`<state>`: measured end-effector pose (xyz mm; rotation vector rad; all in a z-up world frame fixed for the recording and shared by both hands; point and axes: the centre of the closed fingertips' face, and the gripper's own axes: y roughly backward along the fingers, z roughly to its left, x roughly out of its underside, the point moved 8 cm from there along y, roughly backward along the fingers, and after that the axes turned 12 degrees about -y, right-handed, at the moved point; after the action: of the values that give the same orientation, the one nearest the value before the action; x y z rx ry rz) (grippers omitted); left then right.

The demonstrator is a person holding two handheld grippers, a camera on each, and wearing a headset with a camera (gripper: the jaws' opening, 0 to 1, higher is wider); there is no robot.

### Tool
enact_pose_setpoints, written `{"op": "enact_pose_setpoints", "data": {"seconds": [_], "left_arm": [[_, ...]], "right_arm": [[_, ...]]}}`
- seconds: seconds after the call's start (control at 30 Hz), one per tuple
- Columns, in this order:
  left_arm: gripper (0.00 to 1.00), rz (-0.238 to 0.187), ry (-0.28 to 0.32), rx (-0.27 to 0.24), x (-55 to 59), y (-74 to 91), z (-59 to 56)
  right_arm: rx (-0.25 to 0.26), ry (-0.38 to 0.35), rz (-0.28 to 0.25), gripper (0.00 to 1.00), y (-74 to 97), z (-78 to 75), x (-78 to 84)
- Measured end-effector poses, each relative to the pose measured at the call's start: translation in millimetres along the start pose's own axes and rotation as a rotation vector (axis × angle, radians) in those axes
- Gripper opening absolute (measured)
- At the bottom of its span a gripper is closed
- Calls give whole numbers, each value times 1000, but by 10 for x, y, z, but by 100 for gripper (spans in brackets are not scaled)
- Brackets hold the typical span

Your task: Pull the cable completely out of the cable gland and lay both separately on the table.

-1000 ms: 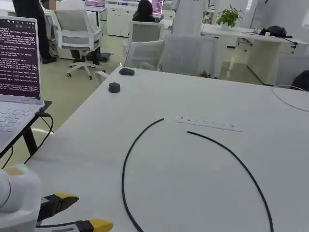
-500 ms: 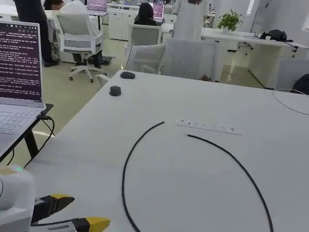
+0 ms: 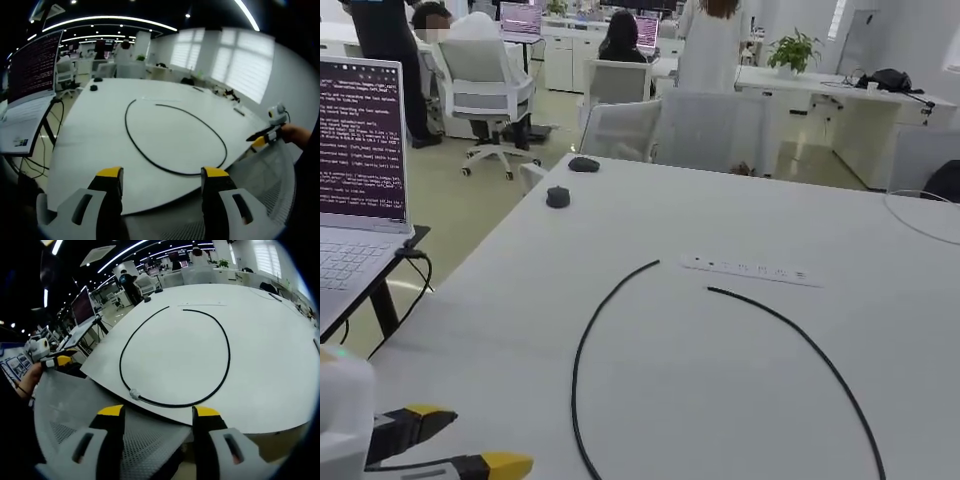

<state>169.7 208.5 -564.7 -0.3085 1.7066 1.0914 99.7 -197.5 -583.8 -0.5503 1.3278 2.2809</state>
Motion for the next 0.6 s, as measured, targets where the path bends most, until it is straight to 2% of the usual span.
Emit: {"op": "enact_pose_setpoints", "data": {"seconds": [0.4, 0.6], "left_arm": [[63, 11, 5, -4, 50, 25, -18], [63, 9, 2, -6, 40, 36, -22]], "right_arm": [[-13, -2, -9, 55, 1, 20, 10], [-20, -2, -3, 55, -7, 28, 36]]}}
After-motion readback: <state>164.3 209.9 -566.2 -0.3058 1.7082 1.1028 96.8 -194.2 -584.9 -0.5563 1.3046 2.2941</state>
